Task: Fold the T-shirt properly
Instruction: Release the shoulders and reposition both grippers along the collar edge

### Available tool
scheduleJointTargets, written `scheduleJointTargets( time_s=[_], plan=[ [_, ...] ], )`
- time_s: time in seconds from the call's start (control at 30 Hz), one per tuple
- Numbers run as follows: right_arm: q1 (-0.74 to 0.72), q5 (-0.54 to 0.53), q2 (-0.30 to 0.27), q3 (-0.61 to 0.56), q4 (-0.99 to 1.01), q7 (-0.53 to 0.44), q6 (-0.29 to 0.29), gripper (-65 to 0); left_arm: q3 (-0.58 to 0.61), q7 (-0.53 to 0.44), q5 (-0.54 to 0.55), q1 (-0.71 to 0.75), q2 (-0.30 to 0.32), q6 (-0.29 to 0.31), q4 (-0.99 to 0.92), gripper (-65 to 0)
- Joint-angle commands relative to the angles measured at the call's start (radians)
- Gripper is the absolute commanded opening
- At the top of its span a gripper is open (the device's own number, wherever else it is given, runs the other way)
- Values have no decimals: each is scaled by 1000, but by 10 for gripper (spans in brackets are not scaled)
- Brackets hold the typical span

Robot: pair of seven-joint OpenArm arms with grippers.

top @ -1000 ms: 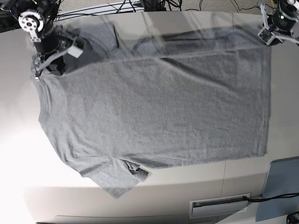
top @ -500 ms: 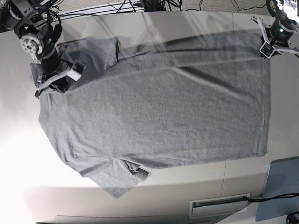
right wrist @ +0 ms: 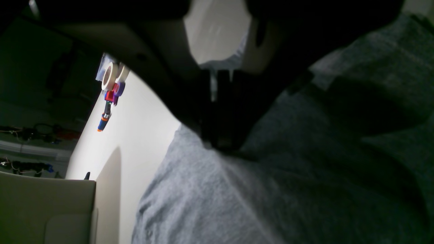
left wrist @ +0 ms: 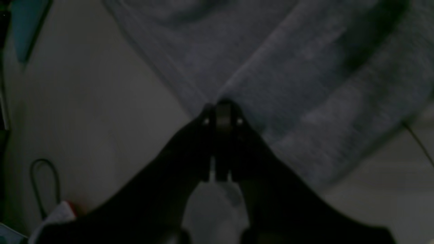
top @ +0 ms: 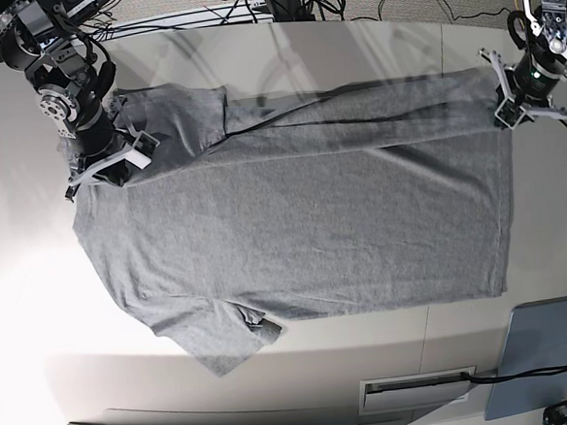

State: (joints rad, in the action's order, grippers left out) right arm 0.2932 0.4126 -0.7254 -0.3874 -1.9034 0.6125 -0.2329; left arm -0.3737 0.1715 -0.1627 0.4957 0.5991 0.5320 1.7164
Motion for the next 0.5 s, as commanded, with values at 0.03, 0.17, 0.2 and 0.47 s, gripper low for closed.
scheduleJointTargets(
  time_s=[0.03, 0.17, 0.2, 0.47],
  plan=[
    [-11, 5, -16, 8, -13, -11, 16, -650, -8, -15, 8, -16, 19, -11, 13, -650],
    [-11, 6, -17, 8, -13, -10, 16, -650, -8, -15, 8, -29, 19, -11, 13, -650],
    [-11, 6, -16, 8, -13, -10, 16, -650, -8, -15, 8, -31, 19, -11, 13, -650],
    [-11, 6, -10, 8, -13, -5, 16, -650, -8, -15, 8, -87, 19, -18, 13, -650]
  ],
)
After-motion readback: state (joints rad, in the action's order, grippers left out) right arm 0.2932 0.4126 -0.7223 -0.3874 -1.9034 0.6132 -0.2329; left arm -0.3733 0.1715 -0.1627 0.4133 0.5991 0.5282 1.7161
